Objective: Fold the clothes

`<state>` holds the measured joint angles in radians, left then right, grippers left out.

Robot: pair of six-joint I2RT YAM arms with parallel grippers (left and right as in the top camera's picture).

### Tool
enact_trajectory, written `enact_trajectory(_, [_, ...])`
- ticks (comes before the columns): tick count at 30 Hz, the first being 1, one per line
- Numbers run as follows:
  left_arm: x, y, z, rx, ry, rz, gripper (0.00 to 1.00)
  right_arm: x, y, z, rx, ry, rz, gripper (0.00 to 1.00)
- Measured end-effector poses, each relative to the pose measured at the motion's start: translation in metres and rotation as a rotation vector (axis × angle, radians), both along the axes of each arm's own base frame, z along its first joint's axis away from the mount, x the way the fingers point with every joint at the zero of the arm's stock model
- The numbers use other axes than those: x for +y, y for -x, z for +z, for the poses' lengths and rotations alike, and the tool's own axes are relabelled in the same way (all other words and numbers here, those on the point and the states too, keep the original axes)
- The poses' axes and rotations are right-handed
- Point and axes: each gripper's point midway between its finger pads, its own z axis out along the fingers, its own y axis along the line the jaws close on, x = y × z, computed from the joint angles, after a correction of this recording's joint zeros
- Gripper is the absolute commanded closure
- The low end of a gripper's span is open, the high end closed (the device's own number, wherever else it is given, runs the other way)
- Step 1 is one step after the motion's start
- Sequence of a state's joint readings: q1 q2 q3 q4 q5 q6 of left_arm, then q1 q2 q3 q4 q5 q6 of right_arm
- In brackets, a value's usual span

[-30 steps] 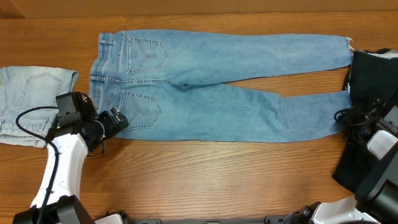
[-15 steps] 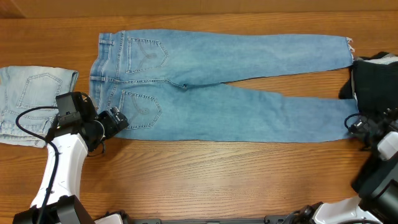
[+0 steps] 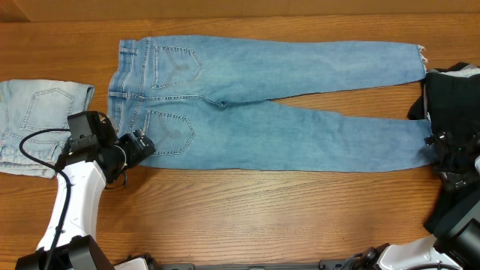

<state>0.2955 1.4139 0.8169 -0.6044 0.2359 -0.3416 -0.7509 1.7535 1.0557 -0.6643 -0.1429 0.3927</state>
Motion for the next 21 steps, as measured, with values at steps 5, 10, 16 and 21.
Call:
enact_trajectory(5, [0.000,0.000,0.000,0.000,0.000,0.000,0.00,0.018,-0.009,-0.012,-0.020,-0.018,-0.007,0.02])
enact_trajectory(10, [0.000,0.000,0.000,0.000,0.000,0.000,0.00,0.026,-0.020,-0.016,-0.117,0.058,0.026,0.16])
enact_trajectory(16, [0.000,0.000,0.000,0.001,0.000,0.000,0.00,0.060,-0.028,-0.018,-0.140,0.026,0.020,0.16])
enact_trajectory(21, [-0.001,0.003,-0.001,0.013,0.004,0.000,0.00,0.088,-0.044,-0.018,-0.194,-0.030,-0.016,0.73])
